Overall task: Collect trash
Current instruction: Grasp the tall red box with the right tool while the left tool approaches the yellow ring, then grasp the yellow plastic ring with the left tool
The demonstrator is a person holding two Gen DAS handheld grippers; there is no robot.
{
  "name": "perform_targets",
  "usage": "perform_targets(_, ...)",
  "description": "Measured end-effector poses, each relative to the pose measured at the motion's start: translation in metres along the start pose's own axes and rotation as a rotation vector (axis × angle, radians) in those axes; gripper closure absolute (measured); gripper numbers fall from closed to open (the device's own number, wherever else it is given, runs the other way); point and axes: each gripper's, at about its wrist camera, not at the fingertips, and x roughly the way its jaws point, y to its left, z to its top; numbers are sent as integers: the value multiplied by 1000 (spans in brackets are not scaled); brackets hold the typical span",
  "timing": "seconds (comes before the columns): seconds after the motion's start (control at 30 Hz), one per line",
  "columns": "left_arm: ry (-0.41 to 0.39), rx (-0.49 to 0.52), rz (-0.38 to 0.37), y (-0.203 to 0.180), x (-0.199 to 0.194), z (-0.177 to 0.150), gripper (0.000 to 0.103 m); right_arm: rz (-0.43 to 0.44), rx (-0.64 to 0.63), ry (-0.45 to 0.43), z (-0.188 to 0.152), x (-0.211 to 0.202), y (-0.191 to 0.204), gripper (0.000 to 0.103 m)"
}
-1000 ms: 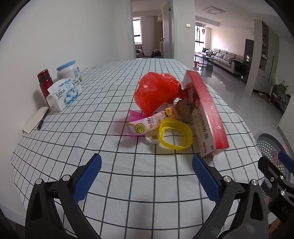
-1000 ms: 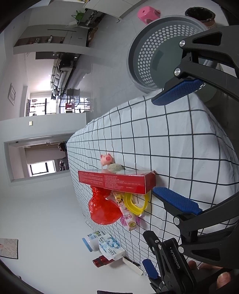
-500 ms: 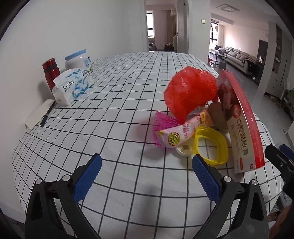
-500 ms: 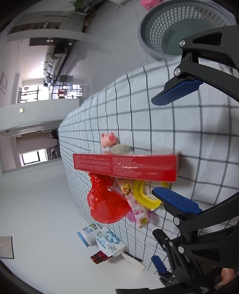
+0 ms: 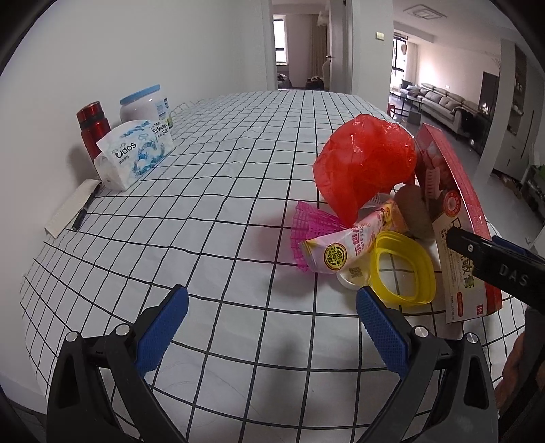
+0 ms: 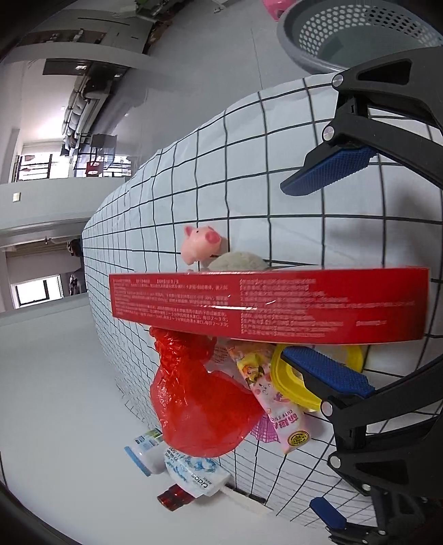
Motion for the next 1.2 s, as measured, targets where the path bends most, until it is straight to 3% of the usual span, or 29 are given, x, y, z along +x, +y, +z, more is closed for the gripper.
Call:
perform_targets(0.07,6,0,-5,-1,2,0,6,-3,-15,4,1,4,2,18)
perform_targets(0.13,11,0,-14,-3,2,0,6,0,-27,13,3,8,5,25)
perform_targets(0.2,13,2,-21,-5,2,0,6,6,-36,38,2,12,4,49)
perform_targets(0.3,18,6,-35,-9,2,0,6,41,-39,53,0,14,1,69)
perform_targets(0.53,25,-3,-75,-17,1,-2,6,71,-25,5,-9,-5,-8,69)
perform_targets(0.83,66,-17,-168,-45,7,-5,6,29,30,-75,-25,-54,-42,69)
perform_targets(1.2,70,26,-154,-92,20,5,6,17,79,-91,-50,-90,-79,69)
